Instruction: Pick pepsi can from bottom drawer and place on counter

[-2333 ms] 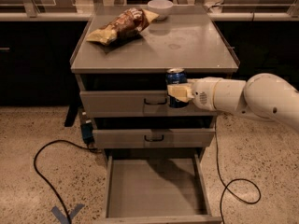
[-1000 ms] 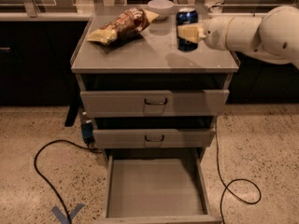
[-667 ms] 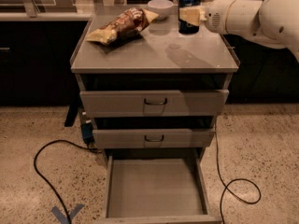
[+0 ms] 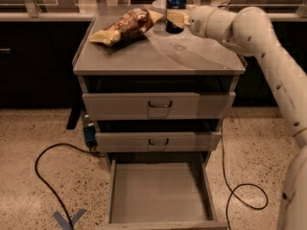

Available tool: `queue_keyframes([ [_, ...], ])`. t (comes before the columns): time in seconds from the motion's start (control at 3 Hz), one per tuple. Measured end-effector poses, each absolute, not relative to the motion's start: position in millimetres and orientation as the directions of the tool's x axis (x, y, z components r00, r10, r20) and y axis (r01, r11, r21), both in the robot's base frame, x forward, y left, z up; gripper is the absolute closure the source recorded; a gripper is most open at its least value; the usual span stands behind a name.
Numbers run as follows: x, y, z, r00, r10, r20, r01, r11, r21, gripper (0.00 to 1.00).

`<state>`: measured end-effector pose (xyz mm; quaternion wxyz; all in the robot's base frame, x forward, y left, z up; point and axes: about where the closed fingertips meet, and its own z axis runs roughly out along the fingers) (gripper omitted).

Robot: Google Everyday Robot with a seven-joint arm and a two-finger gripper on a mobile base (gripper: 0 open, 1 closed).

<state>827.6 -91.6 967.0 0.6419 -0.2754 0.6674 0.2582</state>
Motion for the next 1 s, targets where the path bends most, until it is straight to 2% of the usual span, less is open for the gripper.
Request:
queue_keyframes([
  [0.33,850,-46,921,-0.065,0.000,-0.998,-0.735,0.676,0.047,1.00],
  [0.67,835,-26,871,-0.124,0.021,-0.992,-0.754,0.648,0.109,1.00],
  [1.0,835,-26,877,-0.124,0.021,-0.992,-0.754,0.648,0.109,1.00],
])
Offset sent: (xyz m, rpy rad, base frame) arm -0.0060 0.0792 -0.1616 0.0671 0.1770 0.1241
